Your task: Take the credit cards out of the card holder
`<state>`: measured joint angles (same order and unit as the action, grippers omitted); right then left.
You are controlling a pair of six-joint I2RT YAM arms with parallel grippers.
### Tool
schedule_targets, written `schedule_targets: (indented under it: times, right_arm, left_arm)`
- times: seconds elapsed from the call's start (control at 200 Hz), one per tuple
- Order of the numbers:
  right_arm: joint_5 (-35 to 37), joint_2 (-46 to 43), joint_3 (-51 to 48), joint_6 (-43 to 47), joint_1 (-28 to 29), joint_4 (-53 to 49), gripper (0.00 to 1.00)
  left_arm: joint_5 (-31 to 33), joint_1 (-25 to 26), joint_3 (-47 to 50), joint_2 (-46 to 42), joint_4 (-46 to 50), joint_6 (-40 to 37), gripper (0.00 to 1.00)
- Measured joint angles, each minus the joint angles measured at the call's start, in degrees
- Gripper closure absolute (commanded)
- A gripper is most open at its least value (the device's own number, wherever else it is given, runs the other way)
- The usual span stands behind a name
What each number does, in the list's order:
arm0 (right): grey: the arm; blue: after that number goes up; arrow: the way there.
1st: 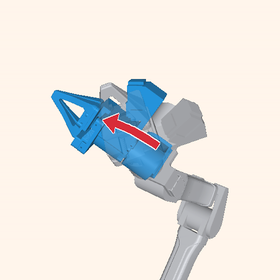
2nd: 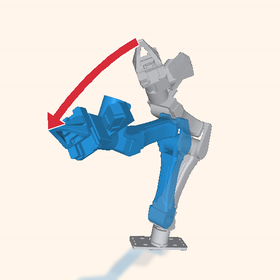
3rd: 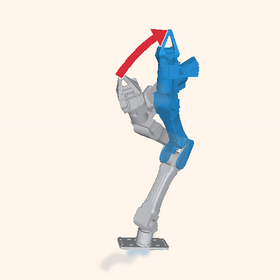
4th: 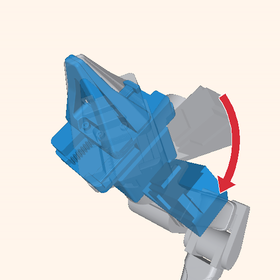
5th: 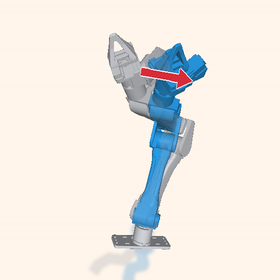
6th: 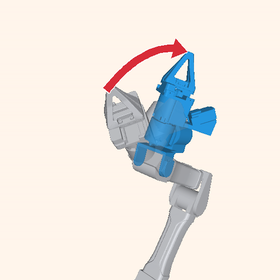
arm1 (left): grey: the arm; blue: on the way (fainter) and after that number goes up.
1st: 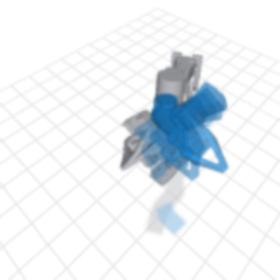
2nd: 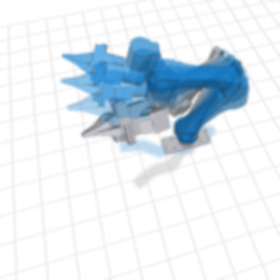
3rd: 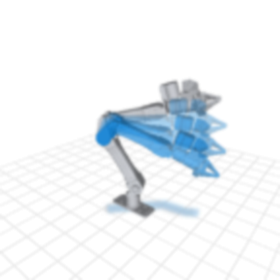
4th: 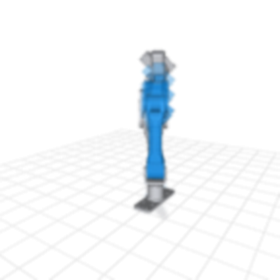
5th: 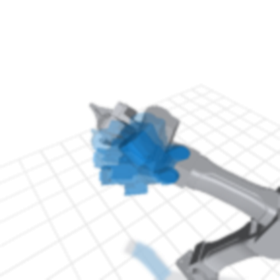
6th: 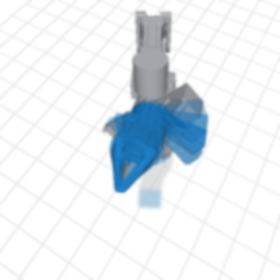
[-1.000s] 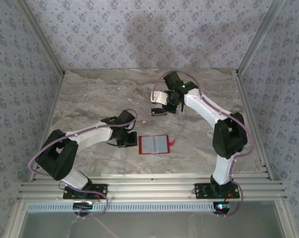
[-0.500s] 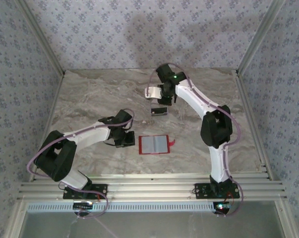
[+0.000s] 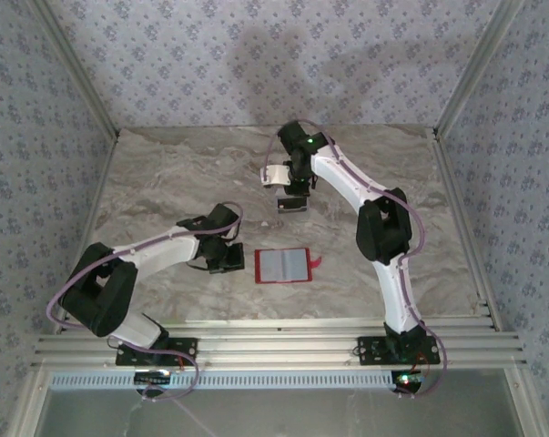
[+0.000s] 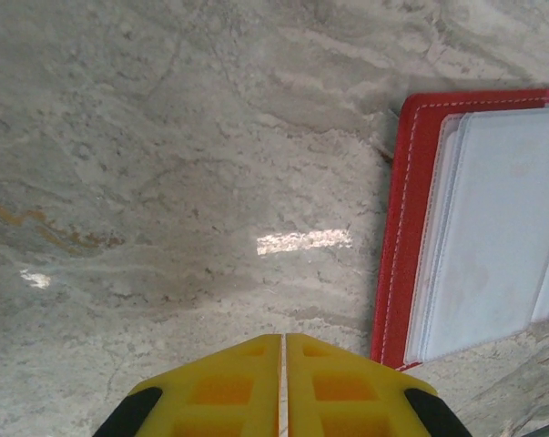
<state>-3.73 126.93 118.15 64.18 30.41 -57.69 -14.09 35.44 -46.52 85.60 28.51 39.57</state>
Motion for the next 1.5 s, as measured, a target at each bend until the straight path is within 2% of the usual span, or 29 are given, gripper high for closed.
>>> schedule_targets:
  times: [0.834, 0.944, 1.054, 1.499]
  right_arm:
    - [-0.76, 1.99, 2.89, -1.4, -0.94, -11.47, 1.0]
    - [-1.01, 2.47, 3.1, -1.44, -1.09, -11.56, 0.88]
    - [-1.01, 3.43, 3.89, -1.64, -1.16, -11.5, 0.83]
    - [1.44, 4.11, 5.4, -2.54, -2.97, -8.63, 0.82]
  left_arm:
    - [-0.02, -0.31, 1.49, -1.53, -0.02, 0.0, 0.89]
    - [0.0, -0.33, 1.49, -1.7, -0.04, 0.15, 0.89]
    - [0.0, -0.31, 1.62, -2.25, -0.04, 0.2, 0.89]
    - [0.0, -0.46, 1.75, -2.71, 0.0, 0.42, 0.88]
